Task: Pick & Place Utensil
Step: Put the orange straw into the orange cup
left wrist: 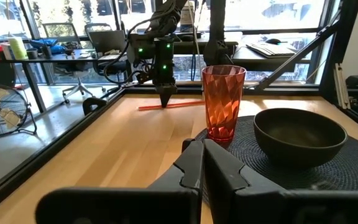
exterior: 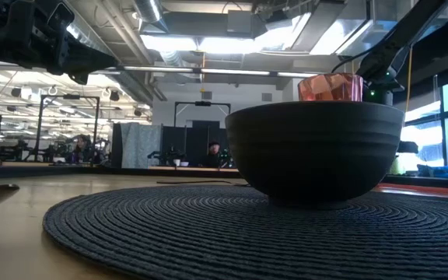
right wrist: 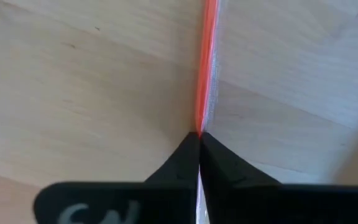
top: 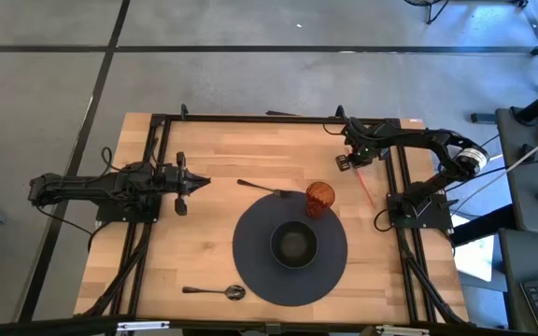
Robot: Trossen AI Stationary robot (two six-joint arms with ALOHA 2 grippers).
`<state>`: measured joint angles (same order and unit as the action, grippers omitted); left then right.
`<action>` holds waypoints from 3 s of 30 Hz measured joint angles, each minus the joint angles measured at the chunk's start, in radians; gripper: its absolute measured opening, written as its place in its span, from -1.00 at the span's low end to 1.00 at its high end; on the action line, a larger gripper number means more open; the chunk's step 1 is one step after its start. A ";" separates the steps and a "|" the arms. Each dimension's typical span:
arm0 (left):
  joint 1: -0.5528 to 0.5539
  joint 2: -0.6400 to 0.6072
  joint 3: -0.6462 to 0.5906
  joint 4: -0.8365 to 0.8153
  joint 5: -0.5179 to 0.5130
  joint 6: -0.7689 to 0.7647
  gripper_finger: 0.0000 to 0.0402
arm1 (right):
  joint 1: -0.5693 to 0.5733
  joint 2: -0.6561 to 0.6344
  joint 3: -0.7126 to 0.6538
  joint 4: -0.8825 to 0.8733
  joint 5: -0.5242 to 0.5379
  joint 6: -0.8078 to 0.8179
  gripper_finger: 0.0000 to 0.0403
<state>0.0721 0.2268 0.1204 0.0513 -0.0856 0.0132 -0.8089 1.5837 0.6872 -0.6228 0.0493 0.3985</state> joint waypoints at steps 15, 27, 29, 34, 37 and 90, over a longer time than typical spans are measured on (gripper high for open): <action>0.000 0.000 0.000 0.000 -0.002 0.000 -0.98 | 0.043 -0.237 0.087 0.033 -0.026 -0.046 -0.99; 0.000 0.000 0.000 -0.003 -0.002 0.000 -0.97 | 0.259 -0.576 0.210 0.127 0.011 -0.078 -1.00; 0.000 0.000 0.000 -0.003 -0.002 0.000 -0.98 | 0.287 -0.632 0.213 0.171 0.023 -0.109 -1.00; 0.000 0.000 0.000 -0.003 -0.002 0.000 -0.97 | 0.349 -0.734 0.212 0.182 0.037 -0.246 -1.00; 0.000 0.000 0.000 -0.003 -0.002 0.000 -0.96 | 0.395 -0.778 0.212 0.232 -0.003 -0.259 -1.00; 0.000 0.000 0.000 -0.004 -0.001 0.000 -0.97 | 0.959 -0.728 -0.403 1.122 0.194 -0.353 -1.00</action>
<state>0.0721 0.2268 0.1204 0.0475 -0.0868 0.0132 0.1502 0.8555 0.2838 0.4994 0.2436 0.0456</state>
